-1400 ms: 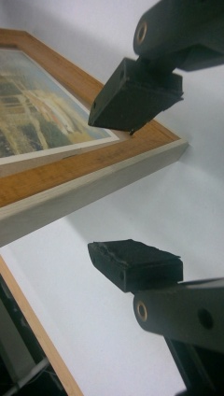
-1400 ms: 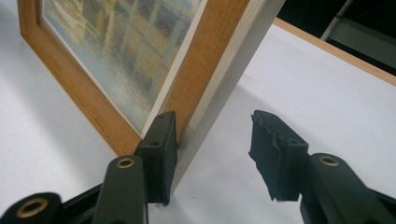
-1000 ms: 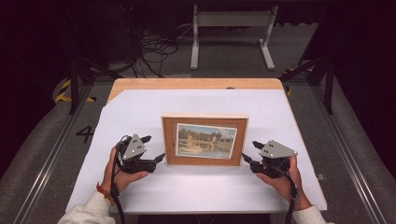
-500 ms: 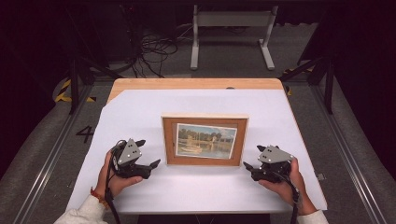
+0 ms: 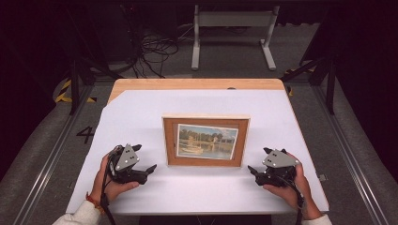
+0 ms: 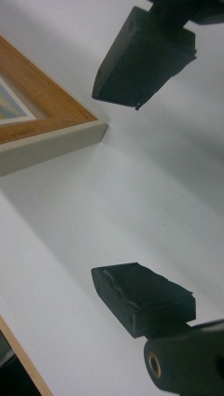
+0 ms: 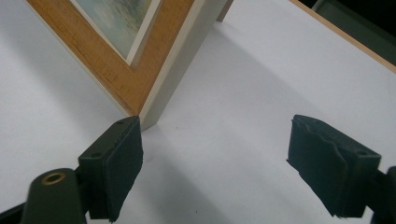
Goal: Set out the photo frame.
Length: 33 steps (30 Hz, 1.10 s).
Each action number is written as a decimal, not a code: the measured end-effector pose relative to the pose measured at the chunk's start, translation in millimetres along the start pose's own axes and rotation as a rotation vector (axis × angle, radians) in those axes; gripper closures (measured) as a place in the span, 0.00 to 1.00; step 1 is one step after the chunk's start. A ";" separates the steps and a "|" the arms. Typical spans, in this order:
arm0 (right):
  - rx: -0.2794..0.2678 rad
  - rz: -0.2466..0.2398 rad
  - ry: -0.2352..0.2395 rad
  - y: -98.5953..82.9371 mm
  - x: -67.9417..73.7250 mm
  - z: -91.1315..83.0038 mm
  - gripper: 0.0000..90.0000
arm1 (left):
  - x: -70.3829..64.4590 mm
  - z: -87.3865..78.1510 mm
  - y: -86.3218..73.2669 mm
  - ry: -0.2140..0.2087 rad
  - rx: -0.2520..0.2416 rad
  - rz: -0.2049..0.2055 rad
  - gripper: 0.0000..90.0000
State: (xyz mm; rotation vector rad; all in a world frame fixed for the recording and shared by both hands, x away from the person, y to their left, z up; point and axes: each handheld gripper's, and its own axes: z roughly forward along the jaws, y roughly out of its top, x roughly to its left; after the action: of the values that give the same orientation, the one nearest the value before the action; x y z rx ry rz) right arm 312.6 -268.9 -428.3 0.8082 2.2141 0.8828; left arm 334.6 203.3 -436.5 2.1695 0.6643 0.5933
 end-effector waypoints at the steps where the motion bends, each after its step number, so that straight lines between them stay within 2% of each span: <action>1: -0.001 0.001 -0.004 -0.6 0.0 -1.1 0.20 | 0.1 -0.6 -1.1 -0.003 0.001 0.002 0.15; 5: -0.010 0.003 -0.010 -3.0 -0.3 -5.0 0.19 | 0.2 -3.1 -5.6 0.004 0.016 0.005 0.15; 14: -0.019 -0.004 -0.023 -11.4 -0.1 -10.7 0.19 | 4.3 -14.6 -15.5 0.033 0.011 0.000 0.15; 19: -0.019 0.007 -0.032 -18.6 -0.6 -15.0 0.19 | 7.6 -20.9 -23.9 0.044 0.010 -0.017 0.15; 23: -0.020 0.026 -0.051 -25.6 0.1 -17.9 0.18 | 7.8 -23.4 -27.6 0.048 0.011 -0.023 0.15; 27: -0.014 0.023 -0.061 -29.9 0.8 -19.6 0.18 | 7.5 -27.0 -34.1 0.042 0.014 -0.032 0.15; 29: -0.020 0.029 -0.086 -32.5 1.0 -21.3 0.18 | 7.1 -27.9 -38.3 0.049 0.022 -0.042 0.15; 33: -0.016 0.024 -0.102 -38.2 1.7 -24.2 0.17 | 6.3 -30.2 -45.2 0.052 0.036 -0.058 0.14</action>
State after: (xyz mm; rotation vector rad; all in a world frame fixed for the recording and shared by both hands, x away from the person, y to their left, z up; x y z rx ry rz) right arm 282.5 -299.2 -443.1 0.8550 2.1097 0.8510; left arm 309.2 249.0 -452.8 2.1667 0.7683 0.6133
